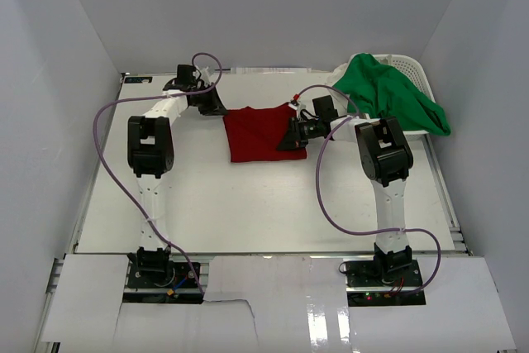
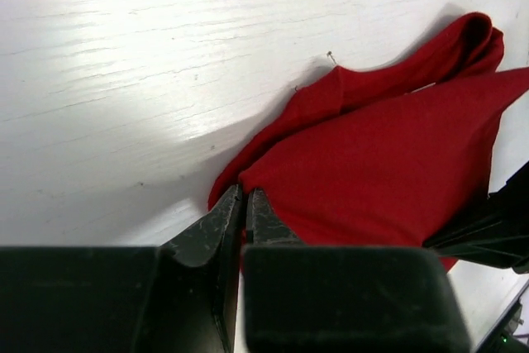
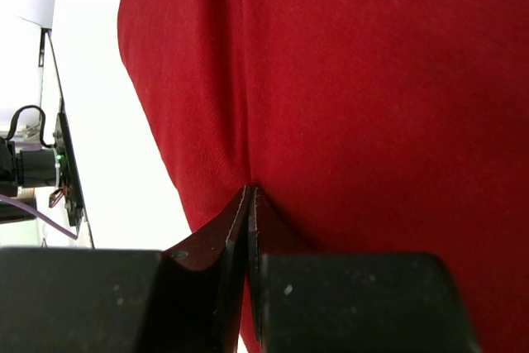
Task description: Fold and stack the t-shirts
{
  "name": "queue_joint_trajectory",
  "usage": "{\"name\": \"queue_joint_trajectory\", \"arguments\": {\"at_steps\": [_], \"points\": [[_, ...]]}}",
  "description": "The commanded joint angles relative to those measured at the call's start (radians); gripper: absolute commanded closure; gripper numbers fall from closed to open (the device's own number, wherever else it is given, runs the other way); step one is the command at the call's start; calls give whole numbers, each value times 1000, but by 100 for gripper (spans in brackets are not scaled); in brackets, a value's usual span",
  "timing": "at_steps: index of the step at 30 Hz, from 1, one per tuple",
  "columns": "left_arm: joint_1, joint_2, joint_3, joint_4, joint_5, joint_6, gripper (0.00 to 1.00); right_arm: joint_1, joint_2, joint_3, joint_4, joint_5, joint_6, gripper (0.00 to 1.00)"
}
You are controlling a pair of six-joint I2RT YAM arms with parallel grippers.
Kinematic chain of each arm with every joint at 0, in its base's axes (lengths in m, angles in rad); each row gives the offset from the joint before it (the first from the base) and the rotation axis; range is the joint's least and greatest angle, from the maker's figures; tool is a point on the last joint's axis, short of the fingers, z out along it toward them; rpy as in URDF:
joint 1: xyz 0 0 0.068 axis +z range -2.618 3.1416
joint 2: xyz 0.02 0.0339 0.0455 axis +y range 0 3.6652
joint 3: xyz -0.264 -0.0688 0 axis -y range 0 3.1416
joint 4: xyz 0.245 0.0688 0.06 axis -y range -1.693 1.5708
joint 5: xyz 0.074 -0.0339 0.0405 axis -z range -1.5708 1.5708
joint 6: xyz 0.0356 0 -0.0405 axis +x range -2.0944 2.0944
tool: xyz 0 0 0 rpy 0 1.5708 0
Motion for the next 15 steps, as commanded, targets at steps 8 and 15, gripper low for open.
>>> {"name": "queue_joint_trajectory", "arguments": {"at_steps": [8,15], "points": [[47,-180,-71,207,-46,-43,45,5,31,-28,-97,30,-44,92],[48,-206,-123,184,45,-144,41,3,31,-27,-100,27,-46,92]]}}
